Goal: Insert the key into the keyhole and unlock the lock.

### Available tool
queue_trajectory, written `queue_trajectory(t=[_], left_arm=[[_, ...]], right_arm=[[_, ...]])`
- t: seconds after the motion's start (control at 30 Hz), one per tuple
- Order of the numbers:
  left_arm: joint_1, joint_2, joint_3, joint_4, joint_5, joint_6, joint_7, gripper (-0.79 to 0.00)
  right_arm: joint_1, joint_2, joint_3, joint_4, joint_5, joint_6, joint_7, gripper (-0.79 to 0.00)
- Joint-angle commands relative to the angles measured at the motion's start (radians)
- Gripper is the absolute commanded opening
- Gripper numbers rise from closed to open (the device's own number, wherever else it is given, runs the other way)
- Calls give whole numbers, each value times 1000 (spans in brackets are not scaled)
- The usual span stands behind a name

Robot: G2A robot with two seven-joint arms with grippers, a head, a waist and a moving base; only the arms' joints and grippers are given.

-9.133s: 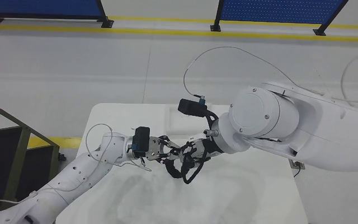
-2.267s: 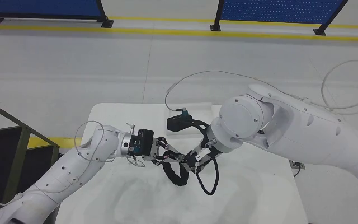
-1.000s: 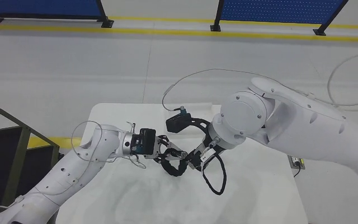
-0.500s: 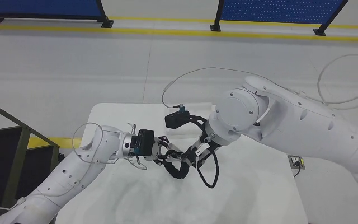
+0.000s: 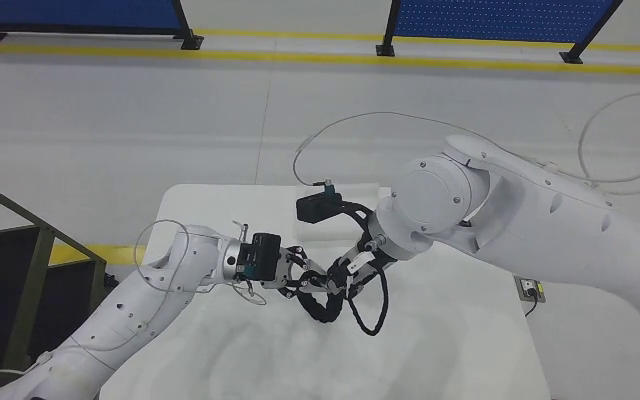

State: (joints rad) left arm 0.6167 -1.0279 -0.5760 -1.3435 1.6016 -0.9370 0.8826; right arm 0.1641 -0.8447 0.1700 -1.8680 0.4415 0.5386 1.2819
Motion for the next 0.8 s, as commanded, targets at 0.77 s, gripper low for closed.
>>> queue_trajectory(t=[0.77], left_arm=[[84, -24, -62, 64, -103, 105, 42, -785]], right_arm=[[84, 111, 0, -256, 235, 474, -474, -785]])
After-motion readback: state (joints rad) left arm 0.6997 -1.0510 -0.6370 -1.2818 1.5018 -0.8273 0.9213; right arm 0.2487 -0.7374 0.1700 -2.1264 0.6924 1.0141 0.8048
